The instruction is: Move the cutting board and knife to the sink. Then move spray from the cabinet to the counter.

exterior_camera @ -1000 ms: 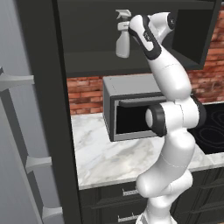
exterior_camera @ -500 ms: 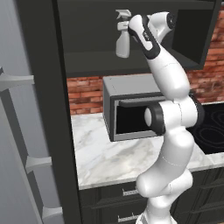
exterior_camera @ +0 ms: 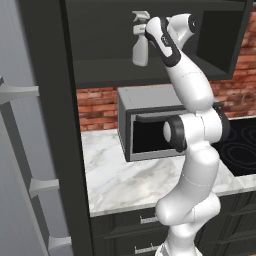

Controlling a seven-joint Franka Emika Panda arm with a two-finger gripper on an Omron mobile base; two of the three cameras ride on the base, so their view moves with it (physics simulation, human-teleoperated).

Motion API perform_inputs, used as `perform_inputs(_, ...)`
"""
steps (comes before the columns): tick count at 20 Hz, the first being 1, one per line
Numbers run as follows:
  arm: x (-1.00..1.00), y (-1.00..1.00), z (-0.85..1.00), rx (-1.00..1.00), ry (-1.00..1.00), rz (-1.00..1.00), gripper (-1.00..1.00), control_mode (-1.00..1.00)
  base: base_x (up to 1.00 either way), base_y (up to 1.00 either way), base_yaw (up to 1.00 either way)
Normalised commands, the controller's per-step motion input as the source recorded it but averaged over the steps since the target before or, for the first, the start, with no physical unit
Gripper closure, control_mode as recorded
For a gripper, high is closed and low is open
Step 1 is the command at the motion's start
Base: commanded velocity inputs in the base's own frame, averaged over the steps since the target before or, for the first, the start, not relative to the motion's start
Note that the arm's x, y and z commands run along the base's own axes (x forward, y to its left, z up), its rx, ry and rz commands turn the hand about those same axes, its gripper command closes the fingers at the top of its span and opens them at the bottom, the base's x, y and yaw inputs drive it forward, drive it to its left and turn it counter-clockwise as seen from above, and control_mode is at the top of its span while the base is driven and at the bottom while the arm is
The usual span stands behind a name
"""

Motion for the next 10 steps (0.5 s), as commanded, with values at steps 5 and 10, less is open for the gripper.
perform_inputs(5,0.0,0.01,0.0,0.0,0.0,0.0,-1.0,-1.0,0.0,0.0,0.0)
perform_inputs(10,0.0,0.0,0.0,0.0,0.0,0.0,-1.0,-1.0,0.0,0.0,0.0)
